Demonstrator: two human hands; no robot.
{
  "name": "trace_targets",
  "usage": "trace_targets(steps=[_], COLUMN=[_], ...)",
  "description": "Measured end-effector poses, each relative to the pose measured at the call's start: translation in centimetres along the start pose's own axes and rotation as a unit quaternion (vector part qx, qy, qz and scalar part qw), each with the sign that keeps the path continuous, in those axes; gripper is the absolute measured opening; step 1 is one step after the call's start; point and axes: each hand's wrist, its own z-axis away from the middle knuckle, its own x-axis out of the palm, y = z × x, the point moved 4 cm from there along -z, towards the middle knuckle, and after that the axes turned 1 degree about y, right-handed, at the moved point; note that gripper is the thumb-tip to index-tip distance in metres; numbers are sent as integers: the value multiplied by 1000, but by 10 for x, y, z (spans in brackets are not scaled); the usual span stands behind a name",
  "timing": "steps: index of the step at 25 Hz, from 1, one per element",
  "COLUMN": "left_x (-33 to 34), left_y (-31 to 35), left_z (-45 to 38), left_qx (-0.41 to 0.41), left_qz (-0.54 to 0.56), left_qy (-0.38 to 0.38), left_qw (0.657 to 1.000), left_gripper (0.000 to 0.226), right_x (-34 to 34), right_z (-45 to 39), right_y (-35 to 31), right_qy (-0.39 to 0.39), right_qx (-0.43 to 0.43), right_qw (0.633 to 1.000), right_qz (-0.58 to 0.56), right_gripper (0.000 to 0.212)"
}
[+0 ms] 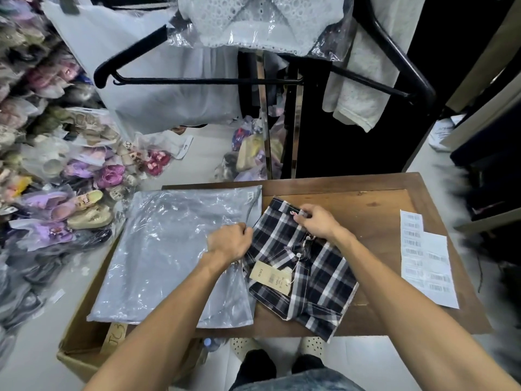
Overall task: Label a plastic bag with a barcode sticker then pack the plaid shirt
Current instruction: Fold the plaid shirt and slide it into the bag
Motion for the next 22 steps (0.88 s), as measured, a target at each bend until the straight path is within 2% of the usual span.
trace_targets(steps=[2,6,9,13,16,19,22], left_x=[3,6,6,16,28,41,47], left_y=[1,3,6,1,-12,-21,-21], left_z=[-3,0,9,8,3,0,-3], left_qx=[13,35,60,65,25,-8,-40], left_qz=[-2,30,43,47,86,99,119], left_qy=[11,11,5,-28,-57,-77,-84], left_qw=[1000,999,997,996,994,992,988], left_gripper=[43,33,31,31,31,24,30], right_x=[-3,7,18,31,25,3,-30], right_z=[6,5,-2,-13,-16,-20,-18], right_y=[-6,-12,-30,-42,-35,-8,27], right_qy=[-26,-91,-96,-74,-55,-101,-177], right_qx=[-57,-113,-133,-81,-56,-14,48], right_qw=[997,982,979,992,992,980,959], right_qz=[45,119,119,61,94,170,214], right_gripper=[41,39,32,38,57,83,89])
